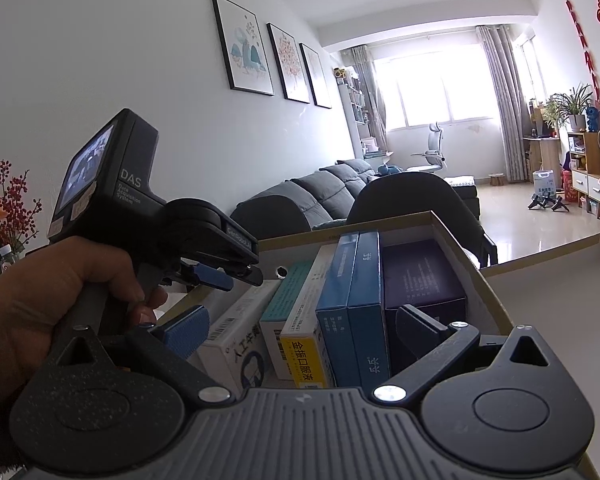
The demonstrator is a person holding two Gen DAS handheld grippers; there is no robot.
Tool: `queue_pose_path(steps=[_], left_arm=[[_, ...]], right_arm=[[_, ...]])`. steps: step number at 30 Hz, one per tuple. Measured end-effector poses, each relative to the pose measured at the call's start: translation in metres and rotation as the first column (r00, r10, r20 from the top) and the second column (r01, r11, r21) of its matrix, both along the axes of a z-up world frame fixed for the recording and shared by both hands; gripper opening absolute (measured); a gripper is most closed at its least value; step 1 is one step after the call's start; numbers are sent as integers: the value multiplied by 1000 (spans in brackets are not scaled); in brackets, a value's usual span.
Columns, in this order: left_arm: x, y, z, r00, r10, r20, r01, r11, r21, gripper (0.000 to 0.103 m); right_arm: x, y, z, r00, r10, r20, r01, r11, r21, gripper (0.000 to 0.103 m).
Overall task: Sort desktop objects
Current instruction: 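Open the left gripper to release the white box, then withdraw the left gripper from the beige box back over the table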
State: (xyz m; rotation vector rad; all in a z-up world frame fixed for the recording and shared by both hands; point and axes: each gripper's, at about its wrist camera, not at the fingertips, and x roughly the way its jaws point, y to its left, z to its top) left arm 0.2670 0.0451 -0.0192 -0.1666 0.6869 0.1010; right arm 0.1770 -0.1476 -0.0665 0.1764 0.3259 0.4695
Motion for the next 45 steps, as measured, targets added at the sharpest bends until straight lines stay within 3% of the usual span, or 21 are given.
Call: queue_pose_path(steps=[5, 13, 18, 25, 30, 34, 45], left_arm=[[-10, 6, 8, 1000, -13, 27, 13, 1000, -24, 29], [-39, 26, 23, 996, -32, 78, 36, 998, -54, 42], [-48, 38, 20, 996, -35, 77, 42, 995, -88, 47], [-66, 52, 17, 995, -59, 78, 68, 991, -112, 60], [-86, 63, 12, 990, -115, 79, 124, 985, -120, 77], [-102, 72, 6, 985, -151, 79, 160, 980, -119, 80], [-152, 106, -6, 983, -157, 97, 172, 970, -173, 90]], right_arm=[[-2, 2, 2, 1000, 9, 14, -9, 1000, -10, 100], [1, 8, 13, 998, 59, -15, -59, 998, 13, 98], [0, 21, 24, 994, 97, -42, -99, 994, -49, 94], [3, 36, 38, 986, 124, -113, -138, 982, -127, 88], [7, 51, 44, 976, 145, -162, -174, 968, -183, 83], [16, 65, 41, 959, 168, -227, -217, 954, -209, 70], [30, 82, 37, 918, 171, -358, -267, 934, -239, 60]])
